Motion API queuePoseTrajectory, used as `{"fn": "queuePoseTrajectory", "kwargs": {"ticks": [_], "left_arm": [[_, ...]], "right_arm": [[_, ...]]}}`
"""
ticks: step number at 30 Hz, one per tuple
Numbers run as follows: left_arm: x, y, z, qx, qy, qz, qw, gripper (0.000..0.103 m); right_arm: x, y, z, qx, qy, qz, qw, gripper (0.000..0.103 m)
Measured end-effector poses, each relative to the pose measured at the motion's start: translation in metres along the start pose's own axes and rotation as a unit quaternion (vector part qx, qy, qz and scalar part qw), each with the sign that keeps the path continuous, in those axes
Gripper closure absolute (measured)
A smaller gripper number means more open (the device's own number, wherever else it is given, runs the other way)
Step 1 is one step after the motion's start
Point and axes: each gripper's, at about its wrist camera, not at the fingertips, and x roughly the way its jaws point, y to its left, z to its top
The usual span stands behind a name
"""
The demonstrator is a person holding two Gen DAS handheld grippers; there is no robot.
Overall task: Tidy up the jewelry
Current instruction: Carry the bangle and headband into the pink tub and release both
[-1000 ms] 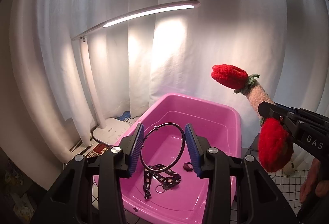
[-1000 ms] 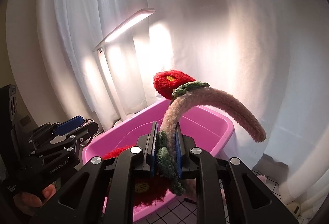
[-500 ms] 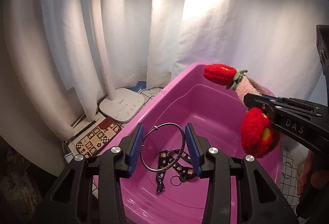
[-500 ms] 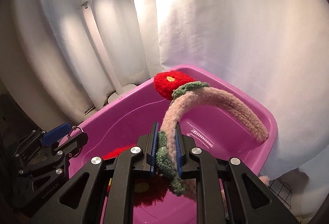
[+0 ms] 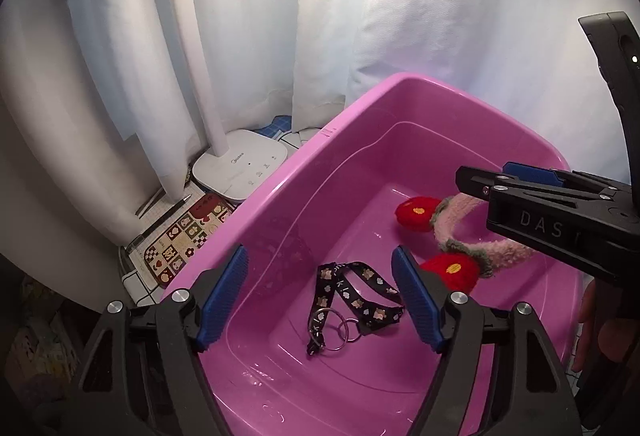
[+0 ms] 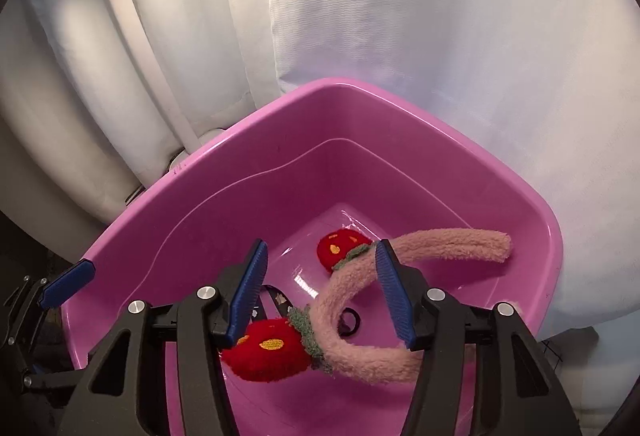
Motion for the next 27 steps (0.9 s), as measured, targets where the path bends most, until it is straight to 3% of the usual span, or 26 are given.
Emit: {"fn": "queuePoseTrajectory", "kwargs": {"ticks": [27], "left_arm": [[-0.022,0.009,-0.014,-0.015,0.001,0.001,0.9999,0.025]], "right_arm": [[-0.018,-0.001,-0.023,0.009,0.0,-0.025,1.0,0.048]]}}
